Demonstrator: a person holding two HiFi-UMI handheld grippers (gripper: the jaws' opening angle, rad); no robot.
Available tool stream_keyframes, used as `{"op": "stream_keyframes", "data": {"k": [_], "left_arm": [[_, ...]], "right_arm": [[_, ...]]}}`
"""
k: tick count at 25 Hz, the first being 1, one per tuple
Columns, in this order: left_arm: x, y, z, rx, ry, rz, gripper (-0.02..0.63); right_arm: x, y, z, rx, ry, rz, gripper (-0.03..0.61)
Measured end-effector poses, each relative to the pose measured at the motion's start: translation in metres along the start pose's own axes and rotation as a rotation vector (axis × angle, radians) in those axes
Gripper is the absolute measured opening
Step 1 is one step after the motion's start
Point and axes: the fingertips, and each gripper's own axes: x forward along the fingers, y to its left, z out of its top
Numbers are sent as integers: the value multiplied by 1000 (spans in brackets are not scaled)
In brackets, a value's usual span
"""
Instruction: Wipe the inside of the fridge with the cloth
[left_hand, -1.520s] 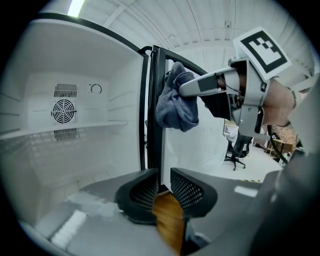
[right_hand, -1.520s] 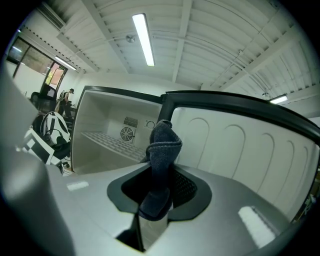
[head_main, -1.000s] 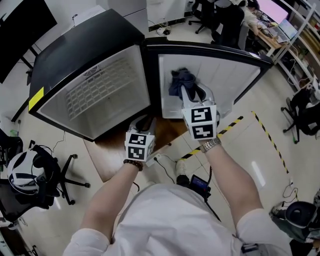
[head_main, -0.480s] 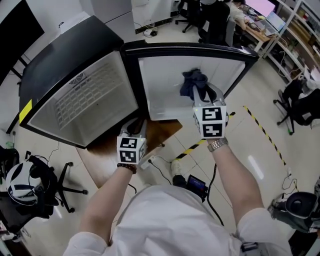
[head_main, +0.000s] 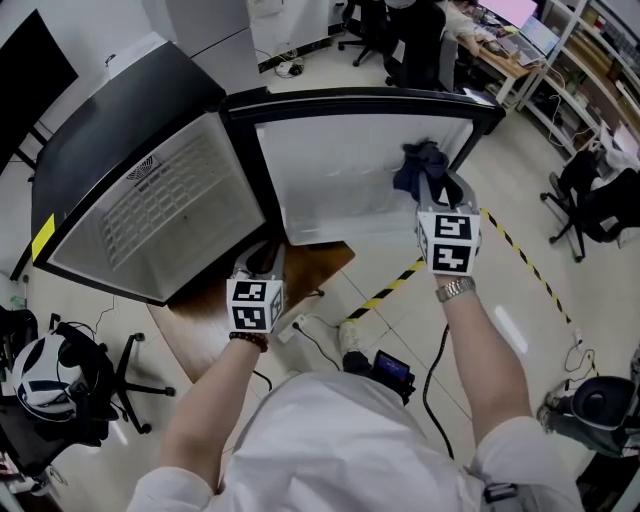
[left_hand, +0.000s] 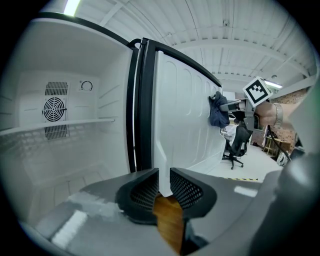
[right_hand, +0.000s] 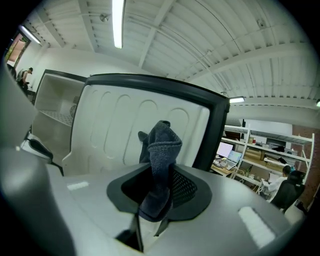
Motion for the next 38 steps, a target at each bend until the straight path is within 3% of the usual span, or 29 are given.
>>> {"op": "stream_keyframes", "data": {"k": [5, 13, 29, 33, 38], "left_arm": [[2, -2, -2, 2, 6, -1, 73], [-4, -4, -2, -3, 5, 11, 72], [-52, 31, -24, -38, 5, 84, 72], [-71, 46, -33, -48, 7, 115, 72], [-96, 67, -44, -58, 11, 155, 72]], "right_arm": [[-4, -23, -11, 2, 8, -40, 94], [-15, -22, -11, 16, 0, -28, 94], [-21, 225, 21, -31, -57, 413, 94], [-13, 270, 21, -49, -47, 476, 94], [4, 298, 20, -73, -33, 489, 94]]}}
